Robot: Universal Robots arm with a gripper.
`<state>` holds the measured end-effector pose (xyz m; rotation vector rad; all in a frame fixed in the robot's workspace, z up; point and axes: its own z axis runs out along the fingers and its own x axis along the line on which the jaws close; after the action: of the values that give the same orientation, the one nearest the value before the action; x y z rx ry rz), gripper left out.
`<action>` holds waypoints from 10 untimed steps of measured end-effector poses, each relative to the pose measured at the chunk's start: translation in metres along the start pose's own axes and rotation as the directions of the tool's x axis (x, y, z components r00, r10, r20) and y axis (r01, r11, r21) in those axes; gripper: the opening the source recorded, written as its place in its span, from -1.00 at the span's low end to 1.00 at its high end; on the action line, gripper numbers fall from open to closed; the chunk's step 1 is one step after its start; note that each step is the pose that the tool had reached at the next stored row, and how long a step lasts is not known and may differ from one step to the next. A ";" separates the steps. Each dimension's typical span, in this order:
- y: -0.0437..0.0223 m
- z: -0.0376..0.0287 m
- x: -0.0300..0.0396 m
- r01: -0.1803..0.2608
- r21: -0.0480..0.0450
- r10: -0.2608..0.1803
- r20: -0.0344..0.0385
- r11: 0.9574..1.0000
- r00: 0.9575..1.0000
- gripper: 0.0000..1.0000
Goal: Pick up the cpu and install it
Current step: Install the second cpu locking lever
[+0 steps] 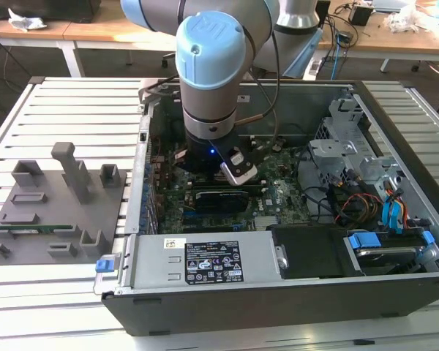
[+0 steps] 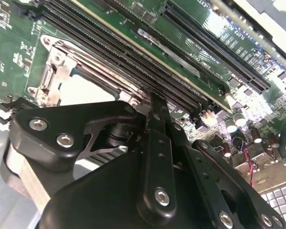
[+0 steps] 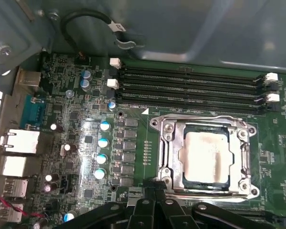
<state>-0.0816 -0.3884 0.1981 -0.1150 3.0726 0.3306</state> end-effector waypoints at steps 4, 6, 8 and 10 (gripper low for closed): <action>-0.0002 0.0011 0.0017 0.000 0.000 0.000 0.000 1.000 1.000 -0.79; 0.0004 -0.0013 0.0015 0.000 0.000 0.000 0.000 1.000 1.000 -0.79; 0.0042 -0.0188 0.0001 0.000 0.000 0.000 0.000 1.000 1.000 -0.79; 0.0062 -0.0287 -0.0013 -0.001 0.000 0.001 0.000 1.000 1.000 -0.79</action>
<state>-0.0820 -0.3884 0.2275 -0.1133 3.0729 0.3307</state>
